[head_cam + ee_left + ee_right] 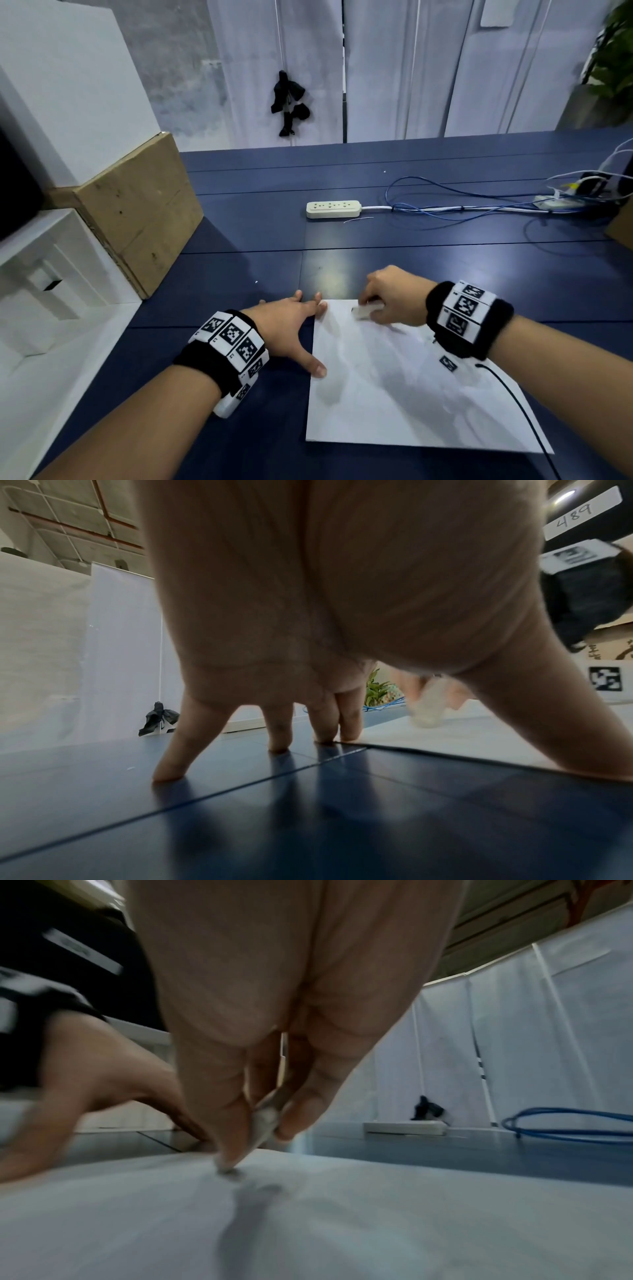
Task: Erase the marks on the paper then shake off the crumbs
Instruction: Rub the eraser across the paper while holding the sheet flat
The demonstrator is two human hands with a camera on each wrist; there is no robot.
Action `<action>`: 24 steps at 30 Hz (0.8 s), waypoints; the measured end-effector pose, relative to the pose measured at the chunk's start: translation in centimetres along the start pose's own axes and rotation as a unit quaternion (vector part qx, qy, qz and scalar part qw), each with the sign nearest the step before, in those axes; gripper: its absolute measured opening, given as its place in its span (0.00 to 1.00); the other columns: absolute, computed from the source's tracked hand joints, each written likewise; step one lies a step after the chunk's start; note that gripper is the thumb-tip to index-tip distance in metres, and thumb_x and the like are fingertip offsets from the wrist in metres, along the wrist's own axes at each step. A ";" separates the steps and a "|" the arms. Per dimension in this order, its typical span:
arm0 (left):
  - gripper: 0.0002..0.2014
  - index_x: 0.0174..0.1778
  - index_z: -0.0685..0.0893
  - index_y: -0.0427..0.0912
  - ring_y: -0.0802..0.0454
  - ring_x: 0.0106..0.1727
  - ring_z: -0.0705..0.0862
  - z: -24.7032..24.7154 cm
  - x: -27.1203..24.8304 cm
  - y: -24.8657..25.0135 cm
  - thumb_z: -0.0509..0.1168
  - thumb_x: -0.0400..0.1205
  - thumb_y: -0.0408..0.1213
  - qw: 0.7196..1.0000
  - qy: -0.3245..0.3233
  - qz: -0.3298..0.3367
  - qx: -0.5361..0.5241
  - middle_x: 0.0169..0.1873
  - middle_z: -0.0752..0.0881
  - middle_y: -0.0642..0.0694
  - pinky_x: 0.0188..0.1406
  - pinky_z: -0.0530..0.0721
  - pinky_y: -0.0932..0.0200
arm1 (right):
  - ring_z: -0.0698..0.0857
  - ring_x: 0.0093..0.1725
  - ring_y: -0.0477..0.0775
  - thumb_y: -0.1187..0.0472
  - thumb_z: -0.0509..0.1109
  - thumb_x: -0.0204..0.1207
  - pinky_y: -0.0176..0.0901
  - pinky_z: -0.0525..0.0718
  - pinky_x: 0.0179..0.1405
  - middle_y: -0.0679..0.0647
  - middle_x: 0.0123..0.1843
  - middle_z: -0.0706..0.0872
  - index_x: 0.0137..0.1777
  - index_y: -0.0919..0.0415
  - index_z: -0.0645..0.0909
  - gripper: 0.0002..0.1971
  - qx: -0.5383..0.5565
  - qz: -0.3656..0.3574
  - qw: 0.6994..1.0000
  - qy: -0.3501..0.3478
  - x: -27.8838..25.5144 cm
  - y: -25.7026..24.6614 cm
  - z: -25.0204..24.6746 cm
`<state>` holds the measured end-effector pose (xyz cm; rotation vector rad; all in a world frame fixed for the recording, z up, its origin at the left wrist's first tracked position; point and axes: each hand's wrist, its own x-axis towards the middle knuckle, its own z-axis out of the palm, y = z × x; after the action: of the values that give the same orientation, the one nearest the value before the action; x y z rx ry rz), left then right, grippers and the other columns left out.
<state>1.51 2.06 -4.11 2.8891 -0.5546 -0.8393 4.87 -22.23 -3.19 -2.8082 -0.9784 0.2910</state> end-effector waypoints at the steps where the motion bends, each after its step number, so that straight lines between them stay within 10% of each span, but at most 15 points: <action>1: 0.65 0.87 0.47 0.58 0.56 0.87 0.38 0.0 0.0 0.0 0.75 0.59 0.74 1.000 -0.001 0.000 0.002 0.86 0.45 0.63 0.79 0.49 0.21 | 0.84 0.46 0.57 0.59 0.73 0.66 0.40 0.78 0.45 0.52 0.46 0.87 0.51 0.54 0.90 0.13 0.008 -0.027 0.999 -0.019 -0.7 -0.5 0.1; 5: 0.65 0.87 0.46 0.57 0.56 0.87 0.38 -0.1 0.0 0.1 0.76 0.60 0.73 1.000 -0.003 0.001 0.007 0.85 0.42 0.66 0.79 0.49 0.21 | 0.85 0.48 0.48 0.57 0.76 0.65 0.39 0.83 0.50 0.47 0.50 0.89 0.54 0.51 0.90 0.16 0.038 -0.048 0.994 -0.094 -2.0 -1.5 0.3; 11: 0.64 0.87 0.47 0.59 0.55 0.87 0.39 0.0 0.0 0.0 0.76 0.59 0.73 1.000 -0.001 0.001 0.000 0.86 0.45 0.64 0.78 0.50 0.20 | 0.83 0.44 0.54 0.58 0.74 0.68 0.39 0.79 0.45 0.49 0.41 0.86 0.53 0.54 0.89 0.13 0.030 0.048 0.998 0.017 1.1 1.0 -0.1; 17: 0.65 0.87 0.46 0.57 0.56 0.87 0.38 0.0 0.1 0.0 0.76 0.60 0.73 1.000 -0.005 -0.001 0.005 0.85 0.42 0.66 0.79 0.49 0.21 | 0.79 0.41 0.39 0.55 0.77 0.65 0.24 0.76 0.44 0.45 0.49 0.89 0.54 0.50 0.90 0.16 0.054 -0.063 0.992 -0.099 -2.3 -1.1 0.3; 24: 0.65 0.87 0.46 0.59 0.55 0.87 0.38 0.0 0.1 0.0 0.75 0.59 0.74 1.000 -0.003 -0.001 0.003 0.86 0.44 0.64 0.79 0.49 0.21 | 0.84 0.43 0.48 0.53 0.76 0.66 0.38 0.81 0.46 0.48 0.46 0.90 0.52 0.50 0.90 0.14 0.054 0.044 0.997 0.012 0.9 1.5 -0.4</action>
<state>1.57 2.04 -4.10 2.8934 -0.5543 -0.8490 6.53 -22.86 -3.21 -2.7539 -0.8095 0.3103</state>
